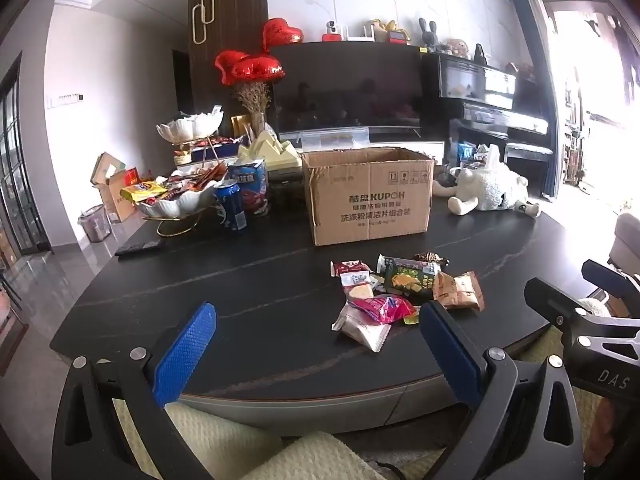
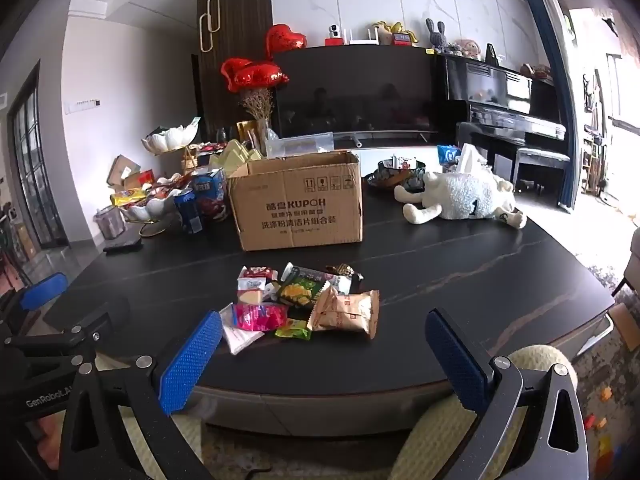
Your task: Organize snacks
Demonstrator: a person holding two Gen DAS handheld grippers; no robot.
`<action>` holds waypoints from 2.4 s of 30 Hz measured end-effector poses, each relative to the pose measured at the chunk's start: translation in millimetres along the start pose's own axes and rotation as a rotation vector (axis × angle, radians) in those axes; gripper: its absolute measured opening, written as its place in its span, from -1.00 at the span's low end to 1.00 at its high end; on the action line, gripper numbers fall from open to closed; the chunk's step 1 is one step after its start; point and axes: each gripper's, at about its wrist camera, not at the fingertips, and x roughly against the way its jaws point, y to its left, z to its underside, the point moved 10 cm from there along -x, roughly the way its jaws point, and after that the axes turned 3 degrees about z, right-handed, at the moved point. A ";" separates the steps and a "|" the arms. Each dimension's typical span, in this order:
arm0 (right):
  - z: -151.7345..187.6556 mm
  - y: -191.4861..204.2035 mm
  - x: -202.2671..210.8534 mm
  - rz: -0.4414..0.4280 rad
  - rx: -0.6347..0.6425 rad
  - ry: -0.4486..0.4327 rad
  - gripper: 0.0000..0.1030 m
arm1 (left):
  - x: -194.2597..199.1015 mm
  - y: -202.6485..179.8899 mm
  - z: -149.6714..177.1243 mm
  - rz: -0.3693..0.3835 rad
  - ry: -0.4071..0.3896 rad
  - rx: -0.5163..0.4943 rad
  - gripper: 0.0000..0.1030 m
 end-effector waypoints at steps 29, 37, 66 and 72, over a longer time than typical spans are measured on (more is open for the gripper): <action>-6.5 1.0 12.2 0.006 0.010 -0.028 0.99 | 10.8 3.8 -7.0 -0.014 -0.050 0.006 1.00; -6.8 0.6 13.0 0.006 0.011 -0.029 0.99 | 11.9 6.3 -8.0 -0.026 -0.058 0.006 1.00; -5.7 1.3 14.7 0.006 0.010 -0.033 0.99 | 10.2 0.5 -2.9 -0.004 -0.057 0.006 1.00; -5.6 1.6 14.4 0.006 0.010 -0.031 0.99 | 11.8 0.7 -4.3 -0.003 -0.072 0.008 1.00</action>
